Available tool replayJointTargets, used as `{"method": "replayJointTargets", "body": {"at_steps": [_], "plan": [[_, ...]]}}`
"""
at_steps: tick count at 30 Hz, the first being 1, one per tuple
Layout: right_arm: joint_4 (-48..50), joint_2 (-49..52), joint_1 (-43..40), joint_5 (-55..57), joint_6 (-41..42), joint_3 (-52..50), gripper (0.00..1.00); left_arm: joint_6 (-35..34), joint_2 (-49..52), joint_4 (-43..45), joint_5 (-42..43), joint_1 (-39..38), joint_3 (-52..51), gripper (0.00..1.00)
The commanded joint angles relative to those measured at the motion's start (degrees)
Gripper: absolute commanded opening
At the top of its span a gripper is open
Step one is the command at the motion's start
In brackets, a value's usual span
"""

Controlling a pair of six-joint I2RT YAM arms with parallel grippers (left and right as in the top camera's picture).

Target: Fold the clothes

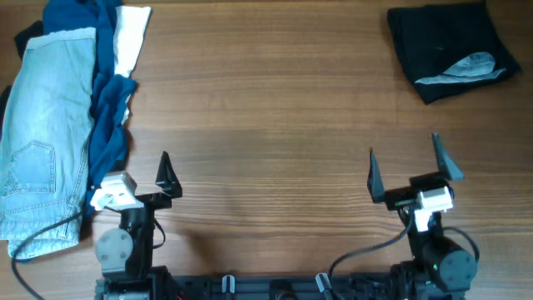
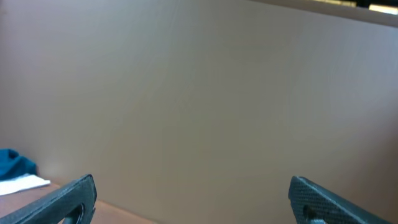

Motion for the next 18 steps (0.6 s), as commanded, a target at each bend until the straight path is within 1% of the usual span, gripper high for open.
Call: {"method": "replayJointTargets", "body": {"at_steps": [1,4,6,8,9,11,12,13,15,17,18], "plan": [[2.34,13.75,0.24,-5.05,-0.37,9.79,1.00,1.16,5.29,-1.64,0.48,0.42,8.76,1.00],[1.09,29.18,0.24,-14.49,-0.33,21.29,1.00,1.40,14.08,-2.62,0.42,0.44,15.41,1.00],[-0.92,38.36,0.24,-18.73,1.79,29.46,1.00,1.38,20.79,-3.19,0.46,0.42,19.28,1.00],[-6.12,47.15,0.24,-22.34,4.26,39.12,1.00,1.38,30.16,-6.16,0.46,0.42,25.59,1.00],[-9.35,49.88,0.24,-23.63,4.20,42.80,0.99,1.38,33.42,-7.91,0.46,0.42,28.28,1.00],[-19.06,56.87,0.24,-24.96,4.17,52.02,1.00,1.38,42.75,-15.30,0.44,0.48,37.70,1.00],[-24.52,59.93,0.24,-25.05,4.15,56.26,1.00,1.40,47.93,-20.52,0.42,0.63,43.85,1.00],[-29.70,62.77,0.24,-25.05,4.15,60.06,1.00,1.36,52.50,-26.21,0.42,1.27,49.79,1.00],[-39.17,67.45,0.24,-25.03,4.13,66.03,1.00,1.14,62.86,-41.79,0.55,3.93,64.50,1.00],[-42.32,70.55,0.24,-25.05,4.11,67.60,1.00,1.18,71.87,-54.77,1.18,6.84,77.13,1.00],[-42.84,71.41,0.24,-25.03,4.13,67.60,1.00,1.16,75.93,-59.80,2.32,8.46,82.42,1.00]]}}
